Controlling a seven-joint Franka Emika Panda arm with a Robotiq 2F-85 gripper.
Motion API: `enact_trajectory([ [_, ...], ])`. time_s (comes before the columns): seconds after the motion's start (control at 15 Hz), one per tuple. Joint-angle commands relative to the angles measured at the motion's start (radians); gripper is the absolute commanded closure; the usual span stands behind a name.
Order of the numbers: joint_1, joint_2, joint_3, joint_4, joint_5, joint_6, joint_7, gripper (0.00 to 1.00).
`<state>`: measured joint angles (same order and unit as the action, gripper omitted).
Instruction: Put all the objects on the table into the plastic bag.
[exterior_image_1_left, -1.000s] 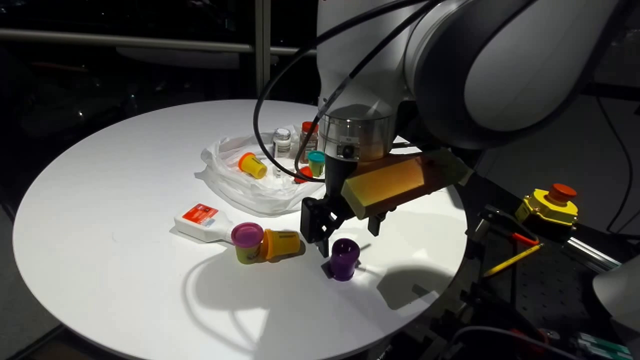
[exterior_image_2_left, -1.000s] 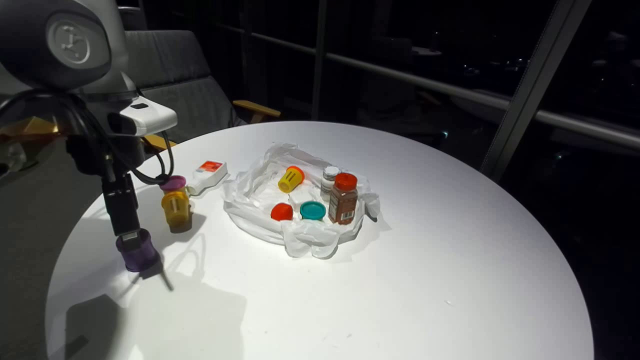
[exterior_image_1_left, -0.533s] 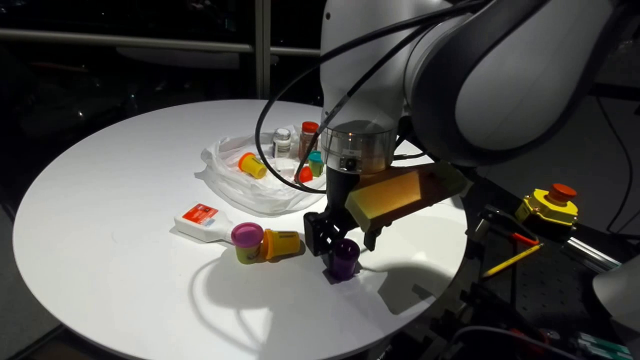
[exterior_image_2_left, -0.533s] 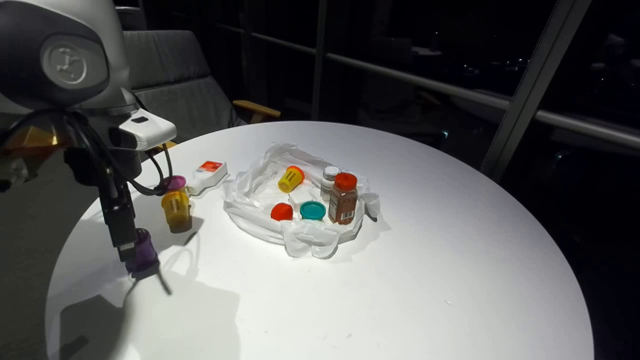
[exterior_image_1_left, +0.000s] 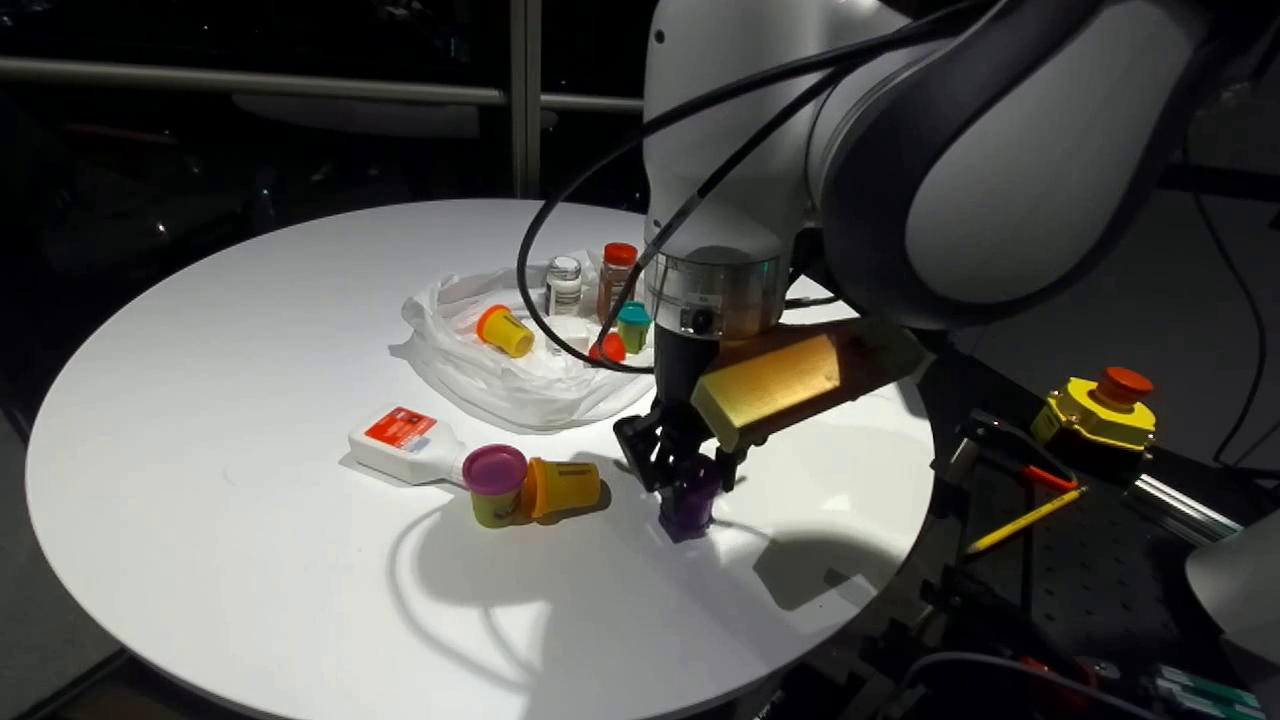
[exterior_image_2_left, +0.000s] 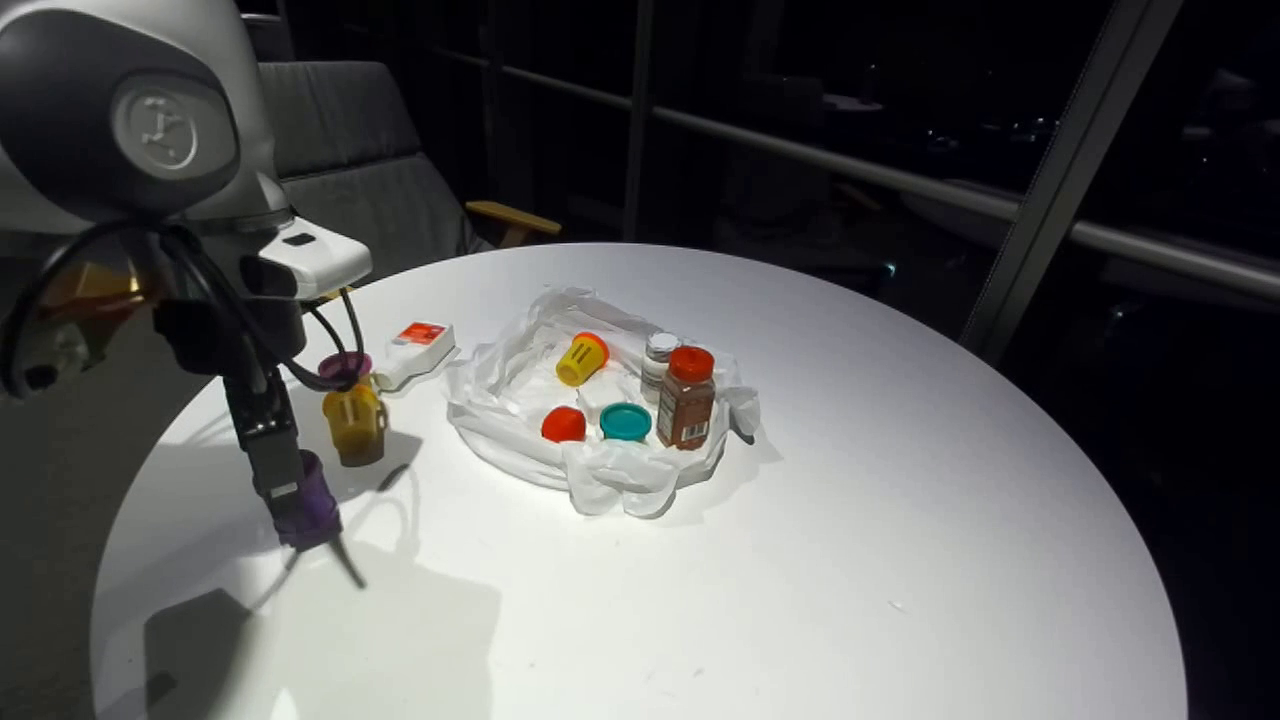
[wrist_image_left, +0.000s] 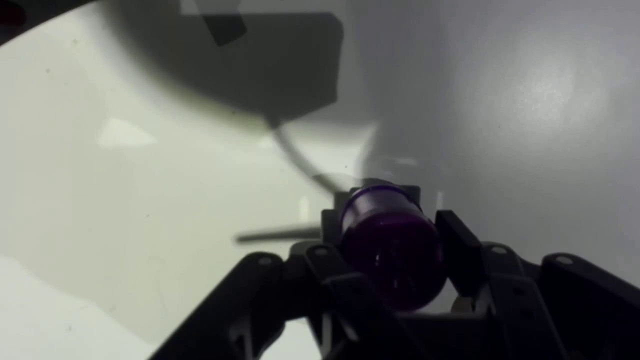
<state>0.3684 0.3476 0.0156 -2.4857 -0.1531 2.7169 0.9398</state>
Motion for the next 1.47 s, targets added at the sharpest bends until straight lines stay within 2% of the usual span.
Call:
enact_trajectory([
  [0.0,0.104,-0.149,-0.121,0.012,-0.205,-0.120,0.177,0.74],
  [0.13,0.088,-0.178,-0.139,0.079,-0.358,-0.172,0.289,0.74],
  [0.27,0.037,-0.172,-0.118,0.155,-0.470,-0.194,0.371,0.74],
  [0.53,-0.058,-0.083,-0.083,0.291,-0.509,-0.146,0.396,0.74],
  [0.87,-0.116,0.066,-0.074,0.399,-0.407,-0.036,0.338,0.74],
  [1.0,-0.128,0.127,-0.064,0.434,-0.326,-0.012,0.293,0.74],
  [1.4,-0.120,0.297,-0.056,0.549,-0.117,-0.023,0.157,0.74],
])
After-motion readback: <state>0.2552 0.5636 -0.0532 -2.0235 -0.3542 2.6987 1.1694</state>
